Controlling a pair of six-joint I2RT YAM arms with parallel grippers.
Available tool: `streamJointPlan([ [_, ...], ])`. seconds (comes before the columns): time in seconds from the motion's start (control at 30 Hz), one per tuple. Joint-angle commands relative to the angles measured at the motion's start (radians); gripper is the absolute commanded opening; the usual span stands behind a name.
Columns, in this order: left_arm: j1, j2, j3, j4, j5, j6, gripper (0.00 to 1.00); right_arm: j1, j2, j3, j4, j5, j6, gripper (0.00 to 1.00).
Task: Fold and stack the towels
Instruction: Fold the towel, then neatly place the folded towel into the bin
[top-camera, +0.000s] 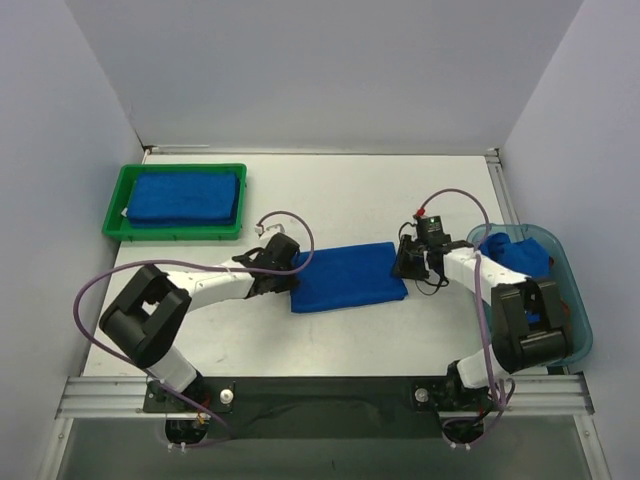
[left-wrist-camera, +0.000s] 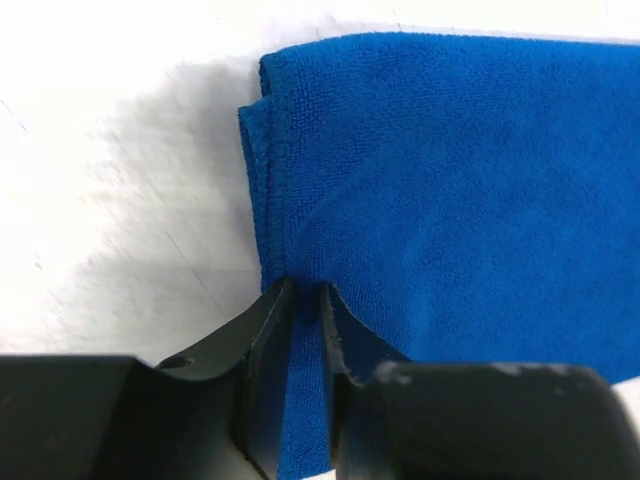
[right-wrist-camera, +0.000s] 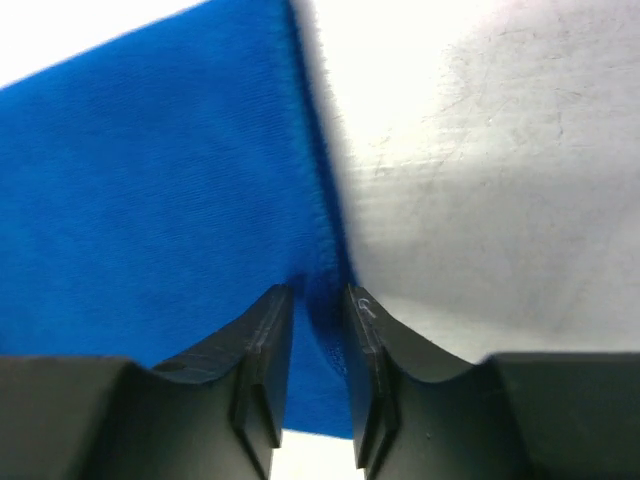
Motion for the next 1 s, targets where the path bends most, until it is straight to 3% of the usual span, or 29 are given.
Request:
streamJointPlan([
  [0.0,-0.023,-0.034,0.016,-0.107,-0.008,-0.055,0.29,0.02,-0.107,0.017,-0.067,0.006,-0.062,0.3],
  [0.07,-0.017,-0.103,0.023,-0.136,-0.041,-0.044,0.34,0.072,-0.157,0.048,-0.081,0.034,-0.105,0.34],
  [0.17,0.037,-0.179,0.035,-0.19,-0.041,-0.015,0.51,0.161,-0.192,0.089,-0.118,0.095,-0.165,0.46],
  [0.2,0.057,-0.196,0.036,-0.203,-0.004,-0.003,0.57,0.228,-0.193,0.115,-0.125,0.101,-0.175,0.55],
  [0.27,0.131,-0.253,0.024,-0.213,0.027,0.036,0.77,0.3,-0.184,0.142,-0.127,0.095,-0.206,0.63],
  [0.33,0.183,-0.32,0.003,-0.23,0.036,0.077,0.91,0.418,-0.145,0.191,-0.127,0.103,-0.232,0.65],
  [0.4,0.265,-0.382,-0.007,-0.253,0.057,0.138,0.98,0.534,-0.08,0.249,-0.139,0.137,-0.266,0.67],
  [0.57,0.46,-0.453,-0.026,-0.323,0.163,0.267,0.98,0.713,0.107,0.402,-0.19,0.18,-0.307,0.71],
  [0.7,0.61,-0.521,-0.05,-0.375,0.197,0.329,0.97,0.81,0.275,0.525,-0.254,0.261,-0.339,0.68],
  [0.97,0.634,-0.612,-0.131,-0.371,0.183,0.363,0.97,0.902,0.451,0.654,-0.335,0.378,-0.361,0.57],
])
